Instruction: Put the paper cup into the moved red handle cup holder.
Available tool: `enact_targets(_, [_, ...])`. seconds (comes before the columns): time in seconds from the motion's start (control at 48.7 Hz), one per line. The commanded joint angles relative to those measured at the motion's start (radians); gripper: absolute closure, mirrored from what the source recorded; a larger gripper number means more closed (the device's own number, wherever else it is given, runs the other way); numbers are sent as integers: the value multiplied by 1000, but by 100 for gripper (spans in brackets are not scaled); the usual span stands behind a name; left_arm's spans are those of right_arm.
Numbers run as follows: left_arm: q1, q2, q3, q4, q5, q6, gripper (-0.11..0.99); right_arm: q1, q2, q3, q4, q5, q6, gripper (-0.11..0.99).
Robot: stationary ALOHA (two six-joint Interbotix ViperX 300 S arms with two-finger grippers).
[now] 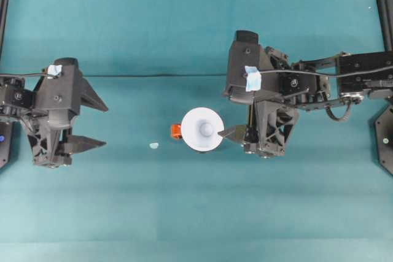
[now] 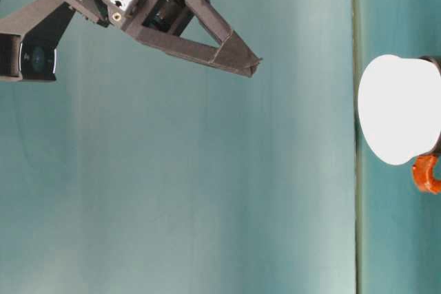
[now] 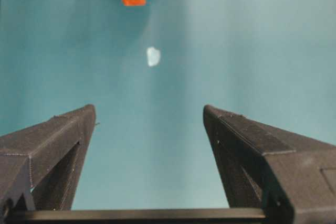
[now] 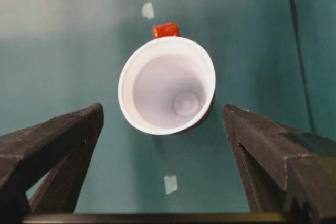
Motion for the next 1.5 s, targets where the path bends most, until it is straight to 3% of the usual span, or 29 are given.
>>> enact_targets(0.0, [-3, -18, -11, 2, -5, 0, -1, 0, -18, -11, -2, -5, -9, 2])
enact_targets(1.479, [-5, -37, -8, 2, -5, -2, -1, -2, -18, 0, -2, -5, -9, 2])
